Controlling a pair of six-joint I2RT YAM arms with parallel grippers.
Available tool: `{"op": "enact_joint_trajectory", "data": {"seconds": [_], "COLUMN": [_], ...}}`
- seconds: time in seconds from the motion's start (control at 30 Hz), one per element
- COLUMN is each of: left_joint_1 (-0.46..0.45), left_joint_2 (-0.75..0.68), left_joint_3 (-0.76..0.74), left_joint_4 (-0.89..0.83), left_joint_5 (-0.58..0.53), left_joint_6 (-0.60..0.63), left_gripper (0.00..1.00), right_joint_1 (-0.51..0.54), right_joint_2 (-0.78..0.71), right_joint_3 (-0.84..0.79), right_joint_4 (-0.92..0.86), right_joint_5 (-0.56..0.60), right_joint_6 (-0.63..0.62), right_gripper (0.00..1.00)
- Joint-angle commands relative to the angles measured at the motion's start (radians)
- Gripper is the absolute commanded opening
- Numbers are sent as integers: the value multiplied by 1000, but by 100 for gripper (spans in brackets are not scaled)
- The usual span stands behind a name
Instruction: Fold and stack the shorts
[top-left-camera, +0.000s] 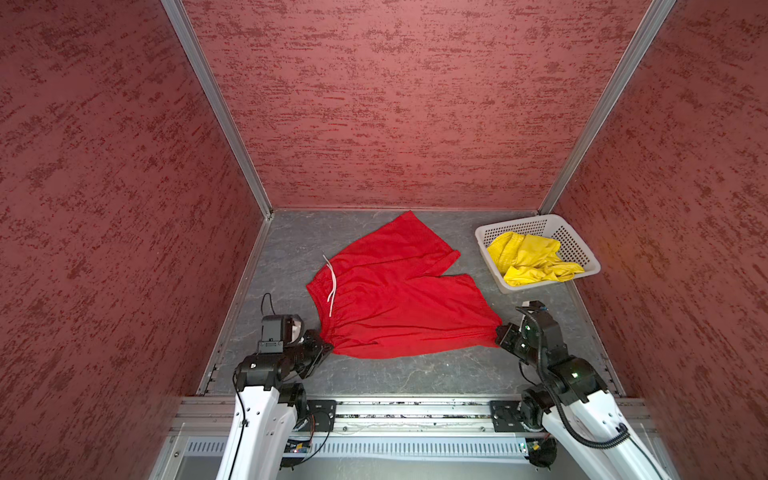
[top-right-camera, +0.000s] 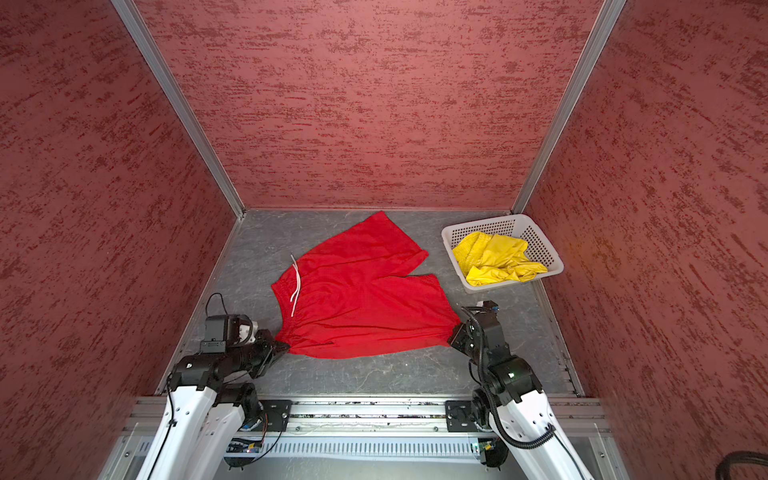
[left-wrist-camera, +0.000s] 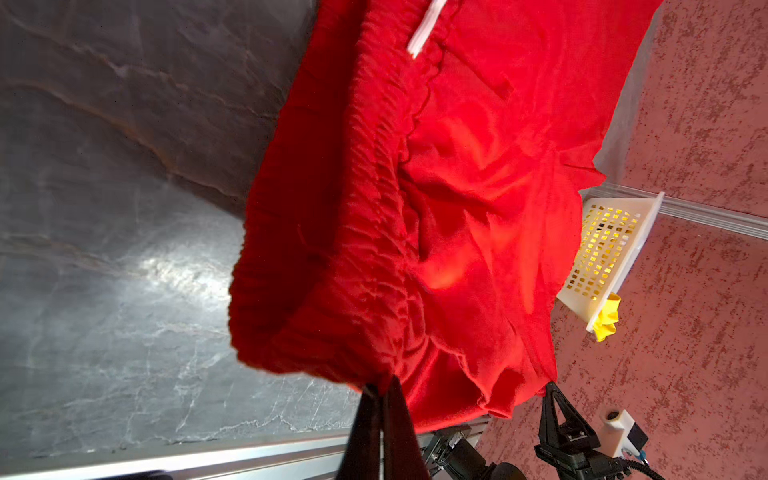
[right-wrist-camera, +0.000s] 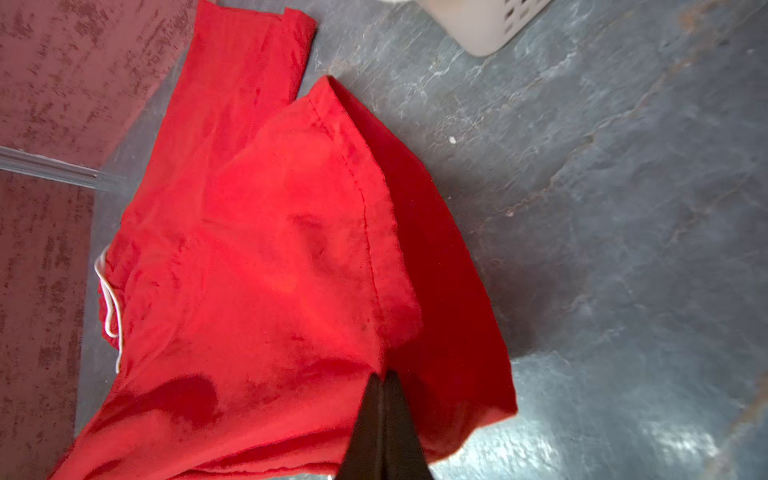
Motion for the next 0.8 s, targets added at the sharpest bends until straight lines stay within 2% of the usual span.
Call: {"op": "enact_joint_trajectory", "data": {"seconds": [0.0,0.17,0.33,0.43,0.5,0.77], "left_joint_1": [-3,-3,-1,7,21,140], "left_joint_2": [-55,-49,66,150,208,424], "left_joint_3": [72,179,235,272,289,315], "left_joint_4": [-41,-26,90,158,212,380], "left_joint_5": [4,-30,-60,-94,-107,-71], "left_joint_6": [-68,-100,-90,-69,-60,-51], "left_gripper": [0,0,0,0,0,0], "right_joint_1": [0,0,-3,-18,-33,-64], "right_joint_2": [14,202,467,636,756,1162], "right_joint_3": [93,241,375,476,555,851], "right_joint_4": [-41,90,268,365,410,531], "right_joint_5": [104,167,219,202,179,102], "right_joint_6": [35,-35,-100,-140,-164,-205], "right_gripper": [0,0,0,0,3,0]}}
